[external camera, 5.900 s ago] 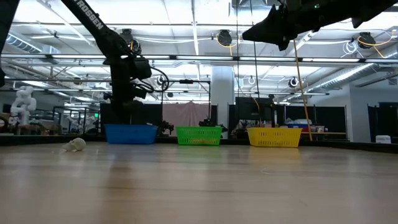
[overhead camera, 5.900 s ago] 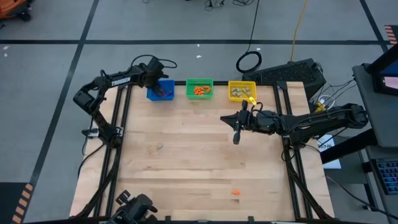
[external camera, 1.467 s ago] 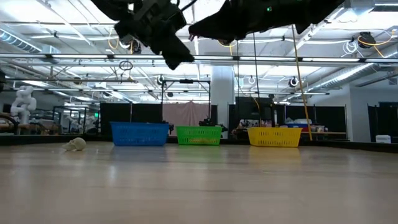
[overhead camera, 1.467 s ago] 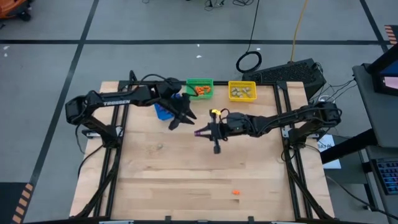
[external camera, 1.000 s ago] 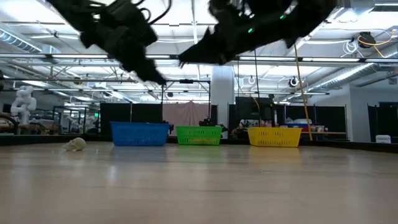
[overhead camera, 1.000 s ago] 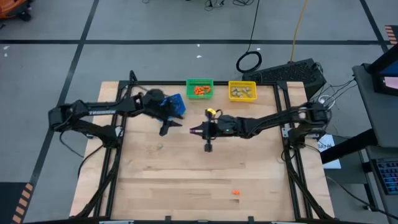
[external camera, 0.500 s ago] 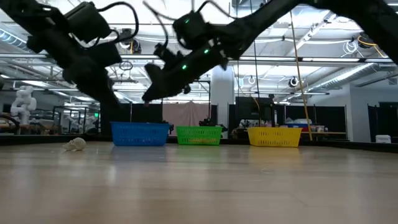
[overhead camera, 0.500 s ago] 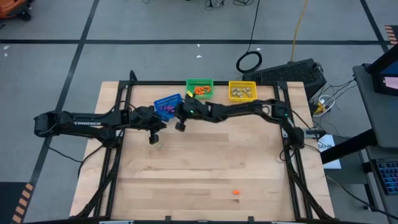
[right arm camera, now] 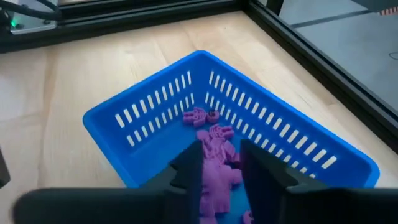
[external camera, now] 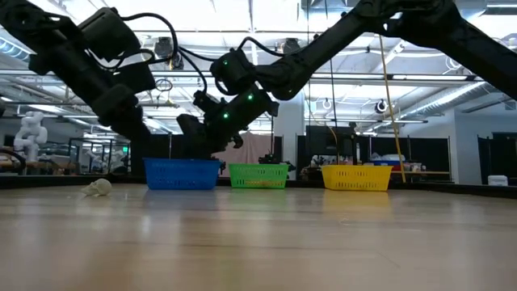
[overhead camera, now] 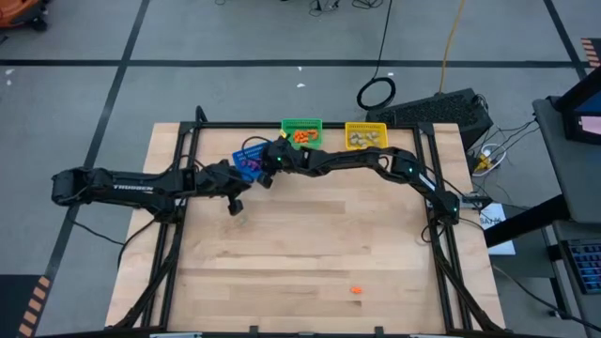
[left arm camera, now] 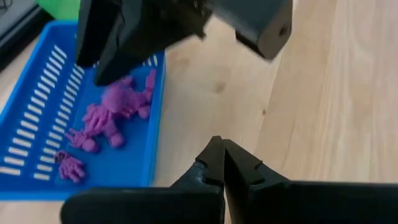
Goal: Sort Halloween decoration
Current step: Put the purple skeleton toy into the blue basket, then adjust the blue basket to the top left of the table
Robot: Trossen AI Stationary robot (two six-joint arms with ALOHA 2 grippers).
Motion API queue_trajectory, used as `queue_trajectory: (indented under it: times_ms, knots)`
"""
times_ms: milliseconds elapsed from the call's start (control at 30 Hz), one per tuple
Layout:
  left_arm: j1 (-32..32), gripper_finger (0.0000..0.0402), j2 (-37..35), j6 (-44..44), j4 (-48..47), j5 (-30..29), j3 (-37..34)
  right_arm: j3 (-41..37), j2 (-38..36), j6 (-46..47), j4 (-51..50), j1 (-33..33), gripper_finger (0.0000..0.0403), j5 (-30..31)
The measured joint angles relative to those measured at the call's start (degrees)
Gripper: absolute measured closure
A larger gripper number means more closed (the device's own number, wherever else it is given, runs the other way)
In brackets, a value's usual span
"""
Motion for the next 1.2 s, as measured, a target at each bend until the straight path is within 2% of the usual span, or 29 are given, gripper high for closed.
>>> queue_trajectory:
  times_ms: [200, 300, 367, 433, 500, 567, 733, 933, 1133, 1200]
  knots:
    - [0.00, 0.0401, 2.02, -0.51, 3.33, 0.36, 0.00, 0.00, -0.68, 0.17, -0.03, -0.04, 0.0248, -0.02]
    - [-0.01, 0.0401, 4.46, -1.61, 4.85, 1.46, 0.00, -0.03, -0.70, -0.63, -1.64, -0.04, 0.0242, 0.96]
    - [-0.41, 0.0401, 6.64, -1.66, 7.12, 1.83, 0.00, -0.29, -1.93, -2.93, -3.04, 0.05, 0.0265, 5.82]
    - [-0.79, 0.0402, 9.21, -1.64, 9.78, 1.79, 0.00, -1.73, -4.34, -5.60, -2.68, 0.36, 0.0310, 10.18]
    - [-0.79, 0.0402, 11.62, -1.59, 12.22, 1.73, 0.00, -4.90, -7.77, -6.53, -2.39, 0.17, 0.0366, 10.28]
    - [-0.63, 0.0402, 13.88, -1.56, 13.90, 1.44, 0.00, -9.85, -11.62, -6.28, -1.10, -0.17, 0.0391, 10.26]
    - [0.98, 0.0402, 18.72, -1.41, 18.61, -3.89, 0.02, -27.33, -23.84, -4.04, 6.87, -0.79, 0.0395, 10.28]
    - [5.90, 0.0402, 23.72, -1.44, 24.25, -7.00, 0.02, -45.18, -37.44, -1.18, 14.81, 0.21, 0.0401, 10.32]
    - [11.71, 0.0402, 24.76, -1.46, 26.50, -8.70, 0.02, -54.17, -46.80, -0.91, 19.90, 1.55, 0.0402, 10.52]
    - [12.73, 0.0402, 24.77, -1.45, 27.69, -4.38, 0.02, -55.32, -48.35, -0.91, 19.58, 1.85, 0.0402, 10.68]
